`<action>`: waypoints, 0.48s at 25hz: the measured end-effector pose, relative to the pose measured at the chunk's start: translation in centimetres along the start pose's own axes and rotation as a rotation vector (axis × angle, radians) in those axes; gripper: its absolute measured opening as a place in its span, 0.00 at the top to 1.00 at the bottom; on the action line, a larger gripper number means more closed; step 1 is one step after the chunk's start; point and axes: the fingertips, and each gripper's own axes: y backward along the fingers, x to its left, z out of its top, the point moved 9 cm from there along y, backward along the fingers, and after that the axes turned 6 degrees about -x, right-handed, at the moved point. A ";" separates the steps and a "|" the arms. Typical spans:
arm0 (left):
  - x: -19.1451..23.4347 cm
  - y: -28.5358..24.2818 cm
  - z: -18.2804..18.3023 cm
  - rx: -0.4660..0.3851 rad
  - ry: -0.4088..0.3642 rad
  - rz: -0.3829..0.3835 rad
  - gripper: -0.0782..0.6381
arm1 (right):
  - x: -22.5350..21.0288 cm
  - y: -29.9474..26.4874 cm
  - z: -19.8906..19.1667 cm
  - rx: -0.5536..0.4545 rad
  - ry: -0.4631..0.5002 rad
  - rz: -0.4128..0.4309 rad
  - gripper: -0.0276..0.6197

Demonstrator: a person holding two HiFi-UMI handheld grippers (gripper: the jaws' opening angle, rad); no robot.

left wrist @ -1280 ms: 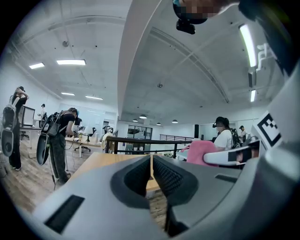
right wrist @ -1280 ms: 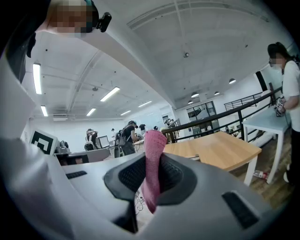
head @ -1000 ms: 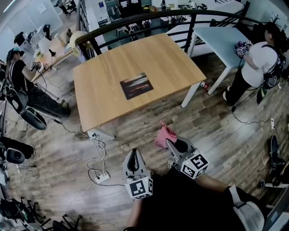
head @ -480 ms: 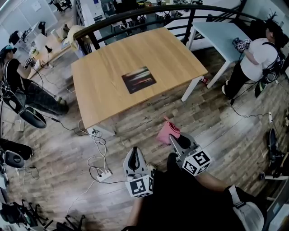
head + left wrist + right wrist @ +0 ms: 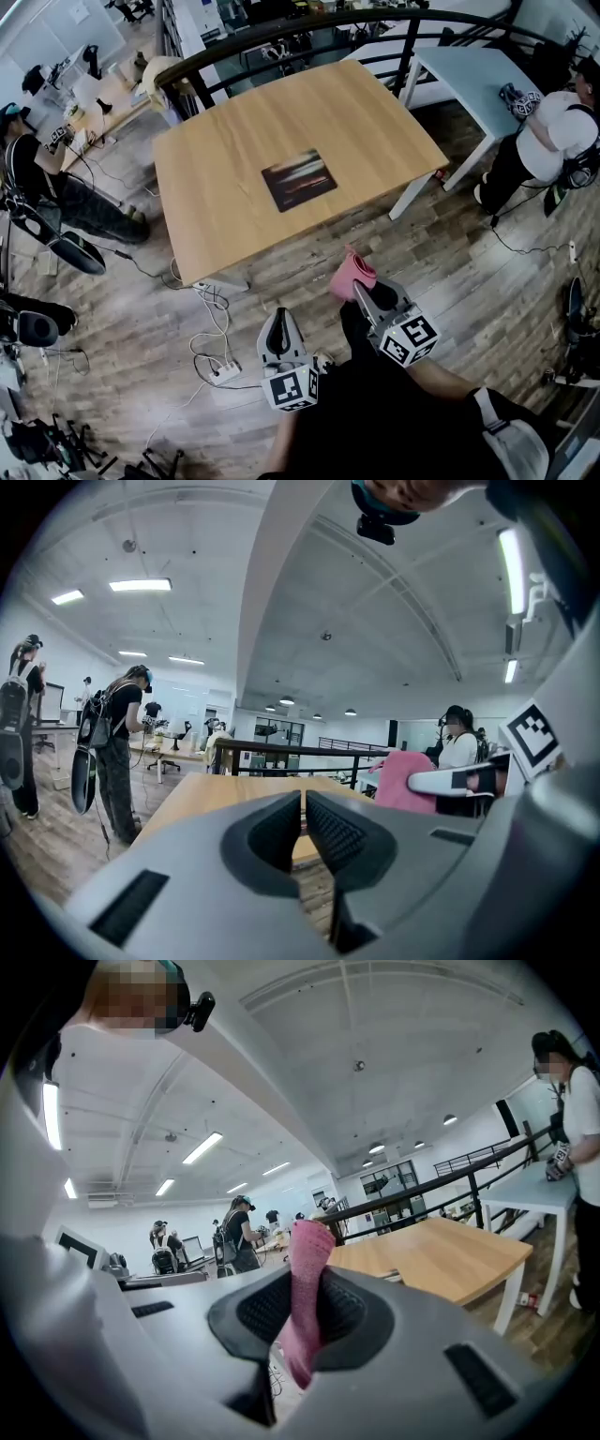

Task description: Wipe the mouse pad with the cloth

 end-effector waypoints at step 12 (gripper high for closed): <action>-1.2 -16.7 0.9 0.013 0.013 0.087 0.84 | -11.5 -13.1 5.0 0.026 0.010 0.120 0.86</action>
